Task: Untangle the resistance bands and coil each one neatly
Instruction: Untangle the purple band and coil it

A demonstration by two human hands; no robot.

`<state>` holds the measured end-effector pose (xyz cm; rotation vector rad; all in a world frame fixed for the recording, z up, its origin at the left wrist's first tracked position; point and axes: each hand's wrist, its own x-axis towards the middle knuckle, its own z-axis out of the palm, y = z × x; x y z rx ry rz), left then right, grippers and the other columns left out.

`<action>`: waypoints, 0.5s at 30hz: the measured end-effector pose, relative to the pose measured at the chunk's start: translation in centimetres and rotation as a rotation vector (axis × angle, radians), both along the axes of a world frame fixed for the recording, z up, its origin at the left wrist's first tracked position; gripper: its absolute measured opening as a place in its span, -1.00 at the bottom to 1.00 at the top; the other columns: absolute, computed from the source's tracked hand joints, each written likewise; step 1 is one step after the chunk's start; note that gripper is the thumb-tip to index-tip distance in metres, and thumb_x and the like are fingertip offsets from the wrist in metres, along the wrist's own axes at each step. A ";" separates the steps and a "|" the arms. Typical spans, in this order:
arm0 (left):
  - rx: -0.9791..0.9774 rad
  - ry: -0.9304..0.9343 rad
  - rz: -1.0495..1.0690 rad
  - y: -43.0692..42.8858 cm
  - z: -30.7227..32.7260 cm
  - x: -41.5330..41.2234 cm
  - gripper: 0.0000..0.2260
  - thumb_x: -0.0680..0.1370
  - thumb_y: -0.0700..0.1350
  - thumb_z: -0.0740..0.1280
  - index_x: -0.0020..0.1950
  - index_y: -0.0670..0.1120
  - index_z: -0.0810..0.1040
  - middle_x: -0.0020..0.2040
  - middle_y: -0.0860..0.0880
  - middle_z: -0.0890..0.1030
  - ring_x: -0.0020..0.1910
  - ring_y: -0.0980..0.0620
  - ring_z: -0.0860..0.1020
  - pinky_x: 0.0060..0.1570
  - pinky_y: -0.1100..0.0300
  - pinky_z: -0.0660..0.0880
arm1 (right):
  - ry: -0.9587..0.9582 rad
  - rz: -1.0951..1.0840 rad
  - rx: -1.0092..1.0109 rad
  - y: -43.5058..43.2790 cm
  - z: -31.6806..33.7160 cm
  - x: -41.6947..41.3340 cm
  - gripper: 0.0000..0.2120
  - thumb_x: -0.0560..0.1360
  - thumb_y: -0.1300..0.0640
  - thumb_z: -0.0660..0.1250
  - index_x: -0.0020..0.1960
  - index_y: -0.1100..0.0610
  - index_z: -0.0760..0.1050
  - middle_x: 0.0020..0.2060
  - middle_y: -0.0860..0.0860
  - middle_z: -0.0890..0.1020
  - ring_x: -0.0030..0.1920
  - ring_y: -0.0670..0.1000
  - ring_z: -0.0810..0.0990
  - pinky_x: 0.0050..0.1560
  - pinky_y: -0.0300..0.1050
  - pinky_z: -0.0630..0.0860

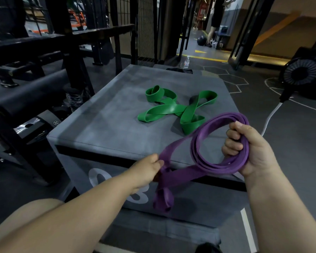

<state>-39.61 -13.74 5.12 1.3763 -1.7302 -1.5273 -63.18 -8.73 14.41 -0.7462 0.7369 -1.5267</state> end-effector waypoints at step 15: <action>0.008 0.170 -0.161 1.5 1.6 0.5 -0.74 0.54 0.18 0.29 -0.13 -0.01 0.50 -0.25 0.13 0.53 -0.19 0.15 0.46 -0.07 0.19 0.40 | -0.151 -0.145 0.104 -0.1 -0.2 -1.8 -0.61 0.10 0.06 0.59 -0.25 0.04 0.41 -0.51 -0.14 0.42 -0.63 -0.19 0.32 -0.64 -0.38 0.20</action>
